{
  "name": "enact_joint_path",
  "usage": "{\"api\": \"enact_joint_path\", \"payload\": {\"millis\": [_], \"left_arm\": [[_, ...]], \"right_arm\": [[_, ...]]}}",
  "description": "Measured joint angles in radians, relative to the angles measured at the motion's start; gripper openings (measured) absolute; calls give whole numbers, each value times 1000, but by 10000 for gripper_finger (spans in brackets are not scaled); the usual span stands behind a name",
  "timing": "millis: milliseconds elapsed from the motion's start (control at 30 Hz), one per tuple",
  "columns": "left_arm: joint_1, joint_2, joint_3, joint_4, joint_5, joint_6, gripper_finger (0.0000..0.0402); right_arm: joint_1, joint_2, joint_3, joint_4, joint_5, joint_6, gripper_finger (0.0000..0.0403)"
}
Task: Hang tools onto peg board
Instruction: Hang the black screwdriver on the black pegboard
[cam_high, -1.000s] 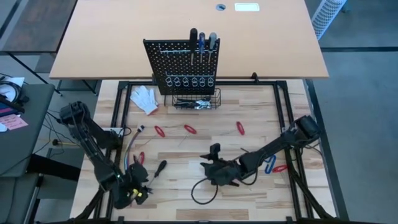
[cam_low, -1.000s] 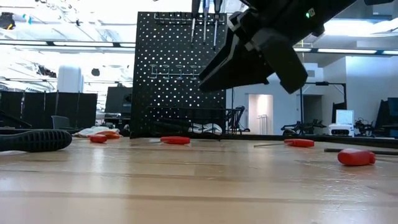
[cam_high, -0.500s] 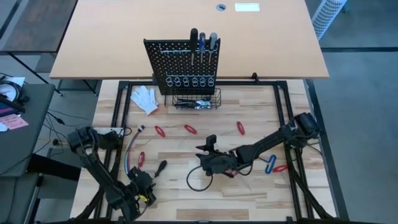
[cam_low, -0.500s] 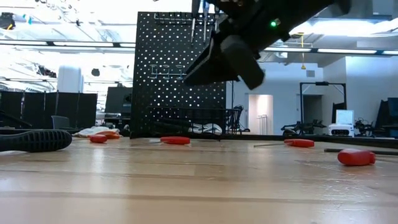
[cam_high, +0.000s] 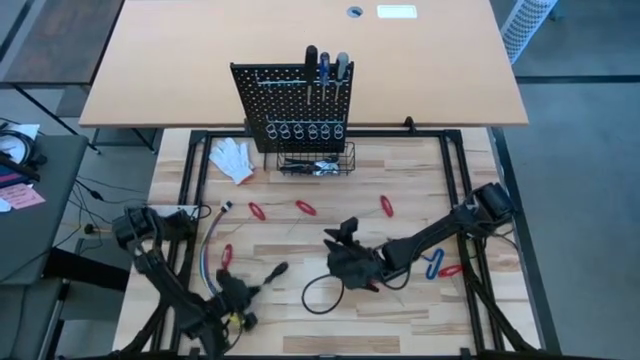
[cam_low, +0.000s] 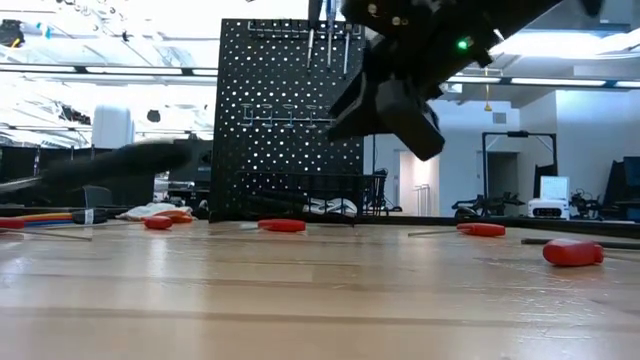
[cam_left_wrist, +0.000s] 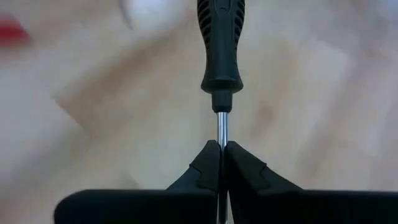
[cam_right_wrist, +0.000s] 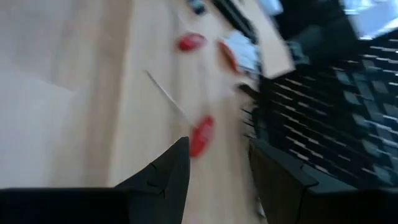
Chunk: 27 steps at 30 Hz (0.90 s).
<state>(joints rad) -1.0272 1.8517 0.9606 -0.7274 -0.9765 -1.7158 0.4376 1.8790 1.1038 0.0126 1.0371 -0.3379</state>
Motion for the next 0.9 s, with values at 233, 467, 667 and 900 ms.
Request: {"api": "enact_joint_path", "payload": {"millis": [233, 467, 667, 900], "left_arm": [[178, -170, -124, 217, -126, 487, 1], [426, -414, -464, 1155, 273, 1257, 1], [670, -442, -632, 1927, 606, 1656, 1], [909, -600, -512, 1940, 424, 1997, 0]], "right_arm": [[53, 0, 0, -42, 135, 30, 168], [114, -41, 0, -281, 264, 224, 163], [142, -159, 0, -642, 219, 647, 150], [139, -192, 0, -858, 217, 976, 134]]}}
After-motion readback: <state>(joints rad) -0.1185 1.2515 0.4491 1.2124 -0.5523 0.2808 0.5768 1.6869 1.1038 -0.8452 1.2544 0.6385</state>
